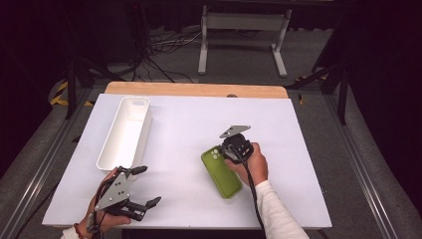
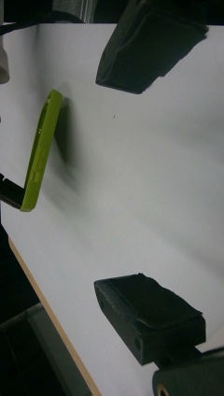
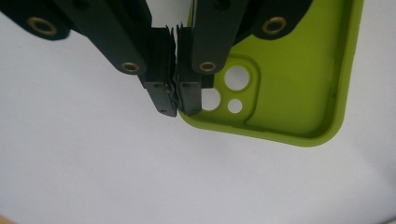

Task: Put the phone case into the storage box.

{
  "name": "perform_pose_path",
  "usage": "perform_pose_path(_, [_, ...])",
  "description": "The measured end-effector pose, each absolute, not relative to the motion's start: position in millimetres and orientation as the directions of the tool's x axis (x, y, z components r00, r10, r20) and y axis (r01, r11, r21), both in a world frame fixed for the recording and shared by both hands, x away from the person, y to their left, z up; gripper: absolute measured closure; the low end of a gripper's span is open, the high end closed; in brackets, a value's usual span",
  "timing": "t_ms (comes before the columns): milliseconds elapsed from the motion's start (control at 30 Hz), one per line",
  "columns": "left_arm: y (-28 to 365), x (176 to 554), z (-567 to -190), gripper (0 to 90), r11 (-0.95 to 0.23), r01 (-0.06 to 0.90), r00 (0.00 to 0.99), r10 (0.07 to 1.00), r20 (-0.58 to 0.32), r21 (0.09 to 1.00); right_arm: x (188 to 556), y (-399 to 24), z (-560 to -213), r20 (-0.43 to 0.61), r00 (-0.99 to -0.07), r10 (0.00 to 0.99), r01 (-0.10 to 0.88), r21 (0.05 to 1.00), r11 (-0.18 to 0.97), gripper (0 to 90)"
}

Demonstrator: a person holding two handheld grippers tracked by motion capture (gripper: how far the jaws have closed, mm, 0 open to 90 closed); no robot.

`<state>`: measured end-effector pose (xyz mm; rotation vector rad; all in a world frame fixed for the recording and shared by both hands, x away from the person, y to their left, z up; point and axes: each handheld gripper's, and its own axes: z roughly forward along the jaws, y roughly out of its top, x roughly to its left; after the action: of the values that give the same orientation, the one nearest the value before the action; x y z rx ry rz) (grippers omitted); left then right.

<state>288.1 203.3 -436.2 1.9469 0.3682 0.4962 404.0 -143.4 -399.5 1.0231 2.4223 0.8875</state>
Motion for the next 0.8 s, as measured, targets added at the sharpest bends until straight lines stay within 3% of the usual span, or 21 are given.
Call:
perform_pose_path(400, [194.4,294.6,-427.3,6.8,-0.372,0.071,0.842,0.520,0.144,0.925,378.8,-150.6,-386.7,-0.115,-0.626,0.771,0.402,0.800,0.446,87.4])
perform_pose_path(700, [158.9,310.5,-405.2,11.5,-0.237,0.131,0.862,0.507,0.007,0.963,364.0,-149.2,-379.0,-0.155,-0.589,0.793,0.316,0.859,0.402,87.4])
perform_pose_path(800, [140.9,316.0,-401.1,13.9,-0.232,0.118,0.873,0.488,0.011,0.965,358.5,-146.8,-378.5,-0.161,-0.585,0.795,0.291,0.873,0.391,87.4])
